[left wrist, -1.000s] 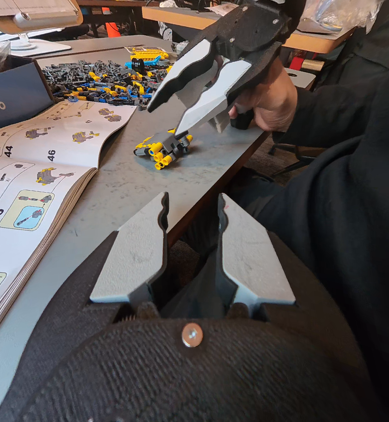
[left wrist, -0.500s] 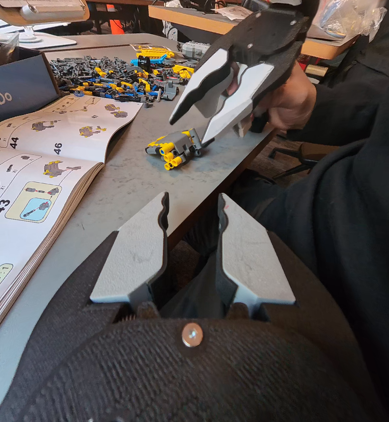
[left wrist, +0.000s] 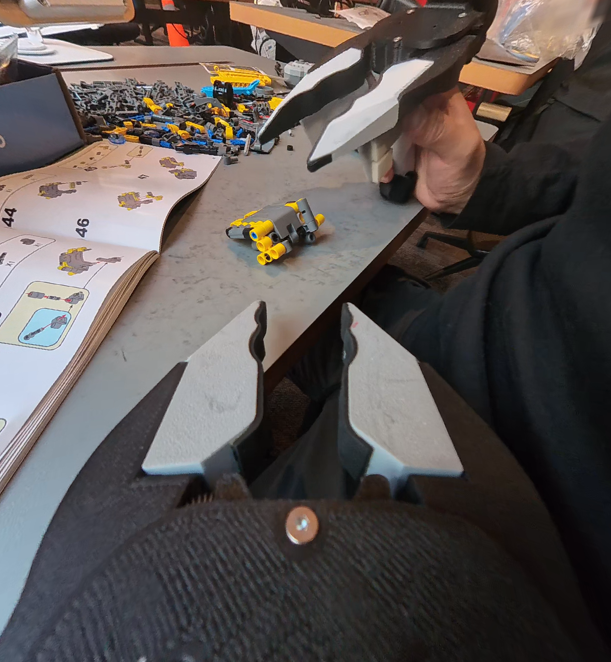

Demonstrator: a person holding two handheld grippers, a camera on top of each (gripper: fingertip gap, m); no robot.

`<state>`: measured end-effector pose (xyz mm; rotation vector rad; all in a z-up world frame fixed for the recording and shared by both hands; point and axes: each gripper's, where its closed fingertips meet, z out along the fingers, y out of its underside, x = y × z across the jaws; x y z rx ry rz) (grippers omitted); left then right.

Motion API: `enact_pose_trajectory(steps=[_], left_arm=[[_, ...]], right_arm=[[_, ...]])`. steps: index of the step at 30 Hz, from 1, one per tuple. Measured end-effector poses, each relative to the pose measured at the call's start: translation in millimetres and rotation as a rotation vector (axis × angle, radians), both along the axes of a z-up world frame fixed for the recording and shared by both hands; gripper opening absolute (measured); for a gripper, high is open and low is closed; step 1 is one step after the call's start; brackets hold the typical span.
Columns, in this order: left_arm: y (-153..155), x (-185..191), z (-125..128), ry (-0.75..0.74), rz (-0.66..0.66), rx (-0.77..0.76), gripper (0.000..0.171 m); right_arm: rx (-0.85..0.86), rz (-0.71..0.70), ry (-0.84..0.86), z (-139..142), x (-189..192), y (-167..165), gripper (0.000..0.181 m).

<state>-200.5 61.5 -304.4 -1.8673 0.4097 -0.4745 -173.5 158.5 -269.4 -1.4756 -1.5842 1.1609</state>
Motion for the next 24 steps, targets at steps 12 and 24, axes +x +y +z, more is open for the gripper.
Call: enact_pose_trajectory(steps=[12,24], left_arm=[[-0.8,-0.4,0.5,0.002,-0.001,0.003,0.039],[-0.9,0.5,-0.1,0.005,-0.004,0.001,0.038]], right_arm=[[0.03,0.013,-0.029,-5.2,-1.5,-3.0,0.052],[0.031,0.017,-0.031,-5.6,-1.5,-3.5,0.053]])
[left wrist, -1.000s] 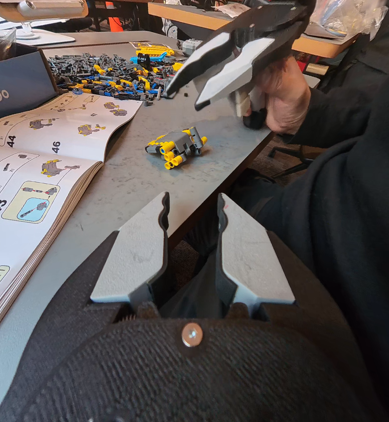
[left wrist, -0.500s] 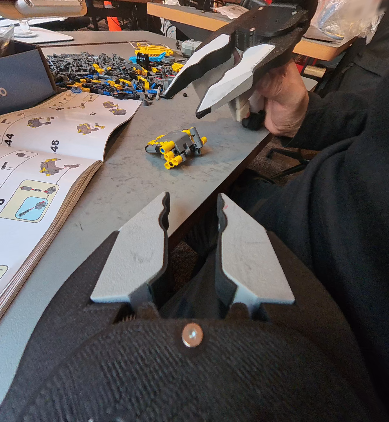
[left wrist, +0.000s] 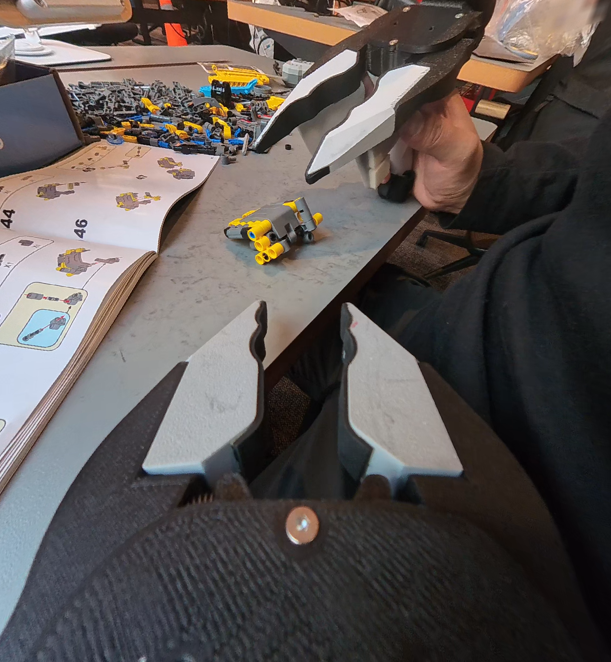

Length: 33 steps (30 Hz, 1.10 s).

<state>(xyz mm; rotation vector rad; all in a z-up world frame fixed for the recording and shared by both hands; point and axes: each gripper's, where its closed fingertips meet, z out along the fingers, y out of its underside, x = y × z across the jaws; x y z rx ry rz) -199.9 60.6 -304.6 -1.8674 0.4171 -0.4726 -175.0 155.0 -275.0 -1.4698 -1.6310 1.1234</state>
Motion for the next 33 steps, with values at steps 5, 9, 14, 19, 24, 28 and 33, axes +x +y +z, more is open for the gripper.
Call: enact_pose_trajectory(steps=[5,9,14,19,24,28,33], left_arm=[[0,0,1,-0.002,0.0,0.002,0.038],[-1,0,1,-0.003,-0.002,0.001,0.038],[-1,0,0,-0.006,-0.005,-0.001,0.038],[-1,2,0,0.0,-0.008,-0.001,0.038],[-2,3,0,0.003,-0.013,0.0,0.038],[-2,5,0,0.007,-0.019,-0.001,0.038],[-3,6,1,0.02,-0.019,0.006,0.038]], right_arm=[[0.001,0.001,-0.005,-1,0,0,0.053],[0.003,0.0,-0.007,-1,0,0,0.053],[0.001,0.0,-0.007,-1,0,0,0.053],[0.002,-0.001,-0.005,-1,0,0,0.053],[0.01,-0.012,0.01,2,0,2,0.053],[0.035,-0.067,0.041,6,1,10,0.05],[0.161,-0.313,0.037,11,3,55,0.035]])
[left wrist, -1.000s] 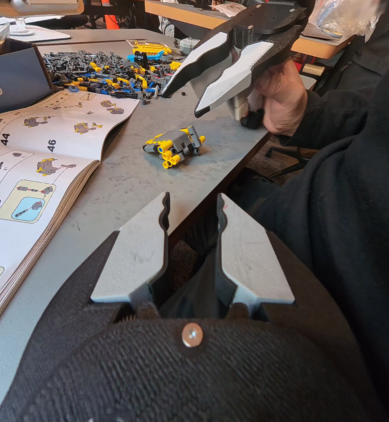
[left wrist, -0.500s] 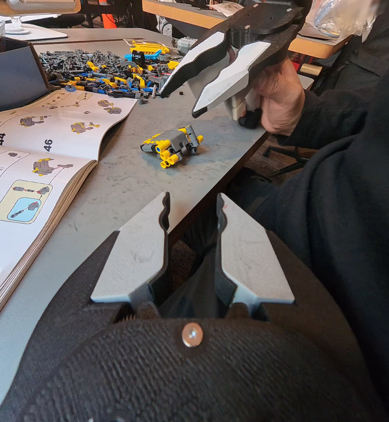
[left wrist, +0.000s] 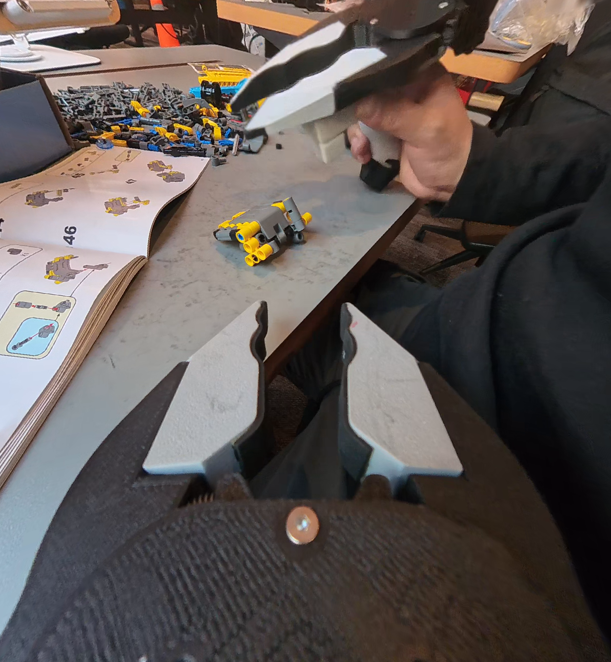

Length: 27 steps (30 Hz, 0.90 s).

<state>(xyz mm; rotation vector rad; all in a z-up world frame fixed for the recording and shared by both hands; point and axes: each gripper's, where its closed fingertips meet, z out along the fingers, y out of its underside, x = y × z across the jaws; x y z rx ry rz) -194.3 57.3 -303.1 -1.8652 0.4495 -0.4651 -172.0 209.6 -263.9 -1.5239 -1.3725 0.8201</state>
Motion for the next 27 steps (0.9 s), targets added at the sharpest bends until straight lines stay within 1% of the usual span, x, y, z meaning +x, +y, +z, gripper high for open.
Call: enact_pose_trajectory(steps=[1,3,5,6,7,8,10,11,12,13,15,16,18,22,25,27], left_arm=[[0,0,0,0.002,0.001,0.0,0.038],[0,0,0,0.003,0.001,-0.001,0.038],[-1,0,0,0.003,0.0,-0.002,0.038],[-1,1,0,0.004,-0.001,-0.002,0.038],[-1,1,1,0.005,-0.003,-0.001,0.038],[-2,2,1,0.007,-0.005,0.0,0.038],[-2,3,2,0.012,-0.009,0.005,0.038],[-3,4,2,0.016,-0.01,0.005,0.038],[-3,4,3,0.02,-0.01,0.006,0.038],[-3,3,2,0.025,-0.009,0.007,0.038],[-3,3,2,0.033,-0.006,0.006,0.038],[-3,2,2,0.034,-0.005,0.005,0.038],[-3,2,2,0.026,-0.006,0.002,0.038],[-4,5,2,0.021,-0.017,-0.001,0.038],[-4,6,1,0.024,-0.022,-0.002,0.038],[-4,6,1,0.024,-0.022,-0.002,0.038]], right_arm=[[0.029,-0.052,-0.025,1,1,11,0.036],[0.065,-0.134,-0.084,6,3,31,0.049],[0.091,-0.248,-0.117,16,9,58,0.079],[0.105,-0.289,-0.139,20,13,71,0.073],[0.097,-0.29,-0.175,20,15,80,0.06],[0.058,-0.279,-0.22,16,16,86,0.059],[-0.04,-0.317,-0.308,9,24,103,0.074],[-0.075,-0.329,-0.338,7,28,111,0.072],[-0.103,-0.341,-0.359,6,32,117,0.063],[-0.128,-0.349,-0.366,6,36,121,0.048],[-0.172,-0.33,-0.329,13,36,120,0.021],[-0.178,-0.323,-0.297,18,35,119,0.016],[-0.162,-0.327,-0.256,26,35,118,0.016],[-0.056,-0.332,-0.219,37,37,115,0.001],[0.075,-0.371,-0.191,50,40,121,0.0],[0.131,-0.375,-0.161,57,38,122,0.0]])
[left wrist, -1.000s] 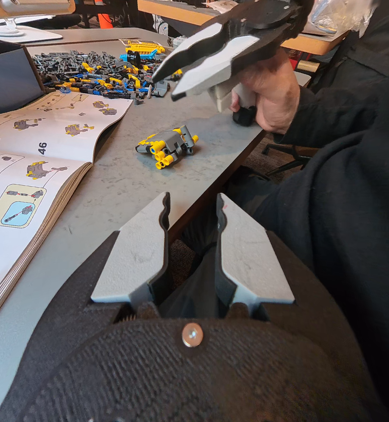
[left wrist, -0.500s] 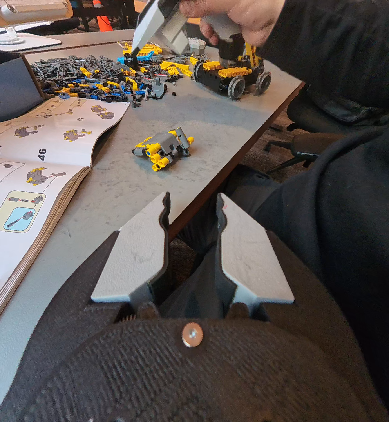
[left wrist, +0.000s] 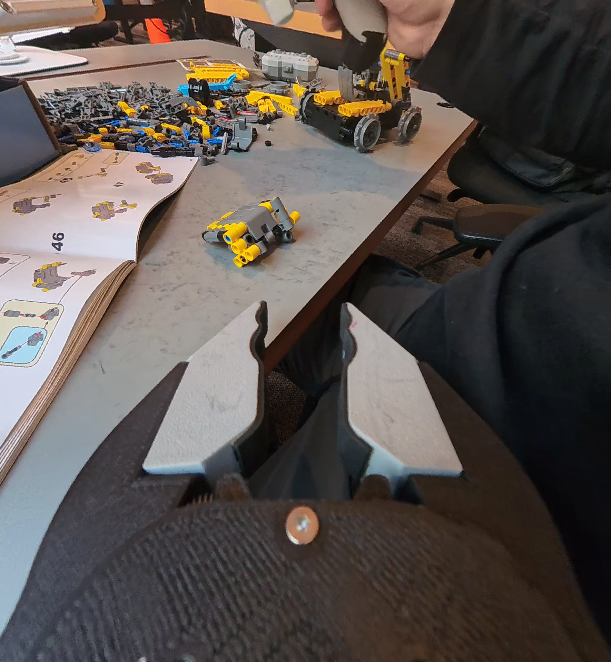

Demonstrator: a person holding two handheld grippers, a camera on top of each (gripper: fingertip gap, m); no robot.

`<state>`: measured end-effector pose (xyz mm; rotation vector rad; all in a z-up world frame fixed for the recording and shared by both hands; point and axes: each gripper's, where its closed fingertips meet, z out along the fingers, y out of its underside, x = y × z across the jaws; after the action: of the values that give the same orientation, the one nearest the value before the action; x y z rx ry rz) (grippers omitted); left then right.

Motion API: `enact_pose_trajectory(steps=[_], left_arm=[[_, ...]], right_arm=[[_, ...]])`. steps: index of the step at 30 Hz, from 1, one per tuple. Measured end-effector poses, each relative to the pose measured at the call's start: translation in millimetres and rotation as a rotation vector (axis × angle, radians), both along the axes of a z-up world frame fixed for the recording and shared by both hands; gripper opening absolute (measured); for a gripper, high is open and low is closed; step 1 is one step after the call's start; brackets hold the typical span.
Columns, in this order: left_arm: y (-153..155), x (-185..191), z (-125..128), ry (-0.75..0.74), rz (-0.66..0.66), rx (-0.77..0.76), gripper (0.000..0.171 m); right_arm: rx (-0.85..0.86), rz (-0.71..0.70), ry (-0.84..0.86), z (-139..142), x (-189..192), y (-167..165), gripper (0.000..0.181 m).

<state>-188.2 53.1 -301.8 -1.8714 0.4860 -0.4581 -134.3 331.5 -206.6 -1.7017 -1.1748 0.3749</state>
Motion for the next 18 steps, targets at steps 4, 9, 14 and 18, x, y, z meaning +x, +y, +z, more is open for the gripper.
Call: enact_pose_trajectory(steps=[4,9,14,18], left_arm=[[0,-1,0,-0.006,0.001,-0.003,0.038],[0,0,-1,-0.007,0.0,-0.011,0.038],[0,0,-2,-0.013,-0.003,-0.016,0.038],[1,0,-3,-0.019,-0.004,-0.021,0.038]], right_arm=[[0.081,-0.027,-0.02,7,1,6,0.0],[0.1,-0.082,-0.087,-1,13,13,0.027],[0.005,-0.074,-0.185,-27,20,14,0.04],[-0.146,0.004,-0.364,-61,22,13,0.033]])
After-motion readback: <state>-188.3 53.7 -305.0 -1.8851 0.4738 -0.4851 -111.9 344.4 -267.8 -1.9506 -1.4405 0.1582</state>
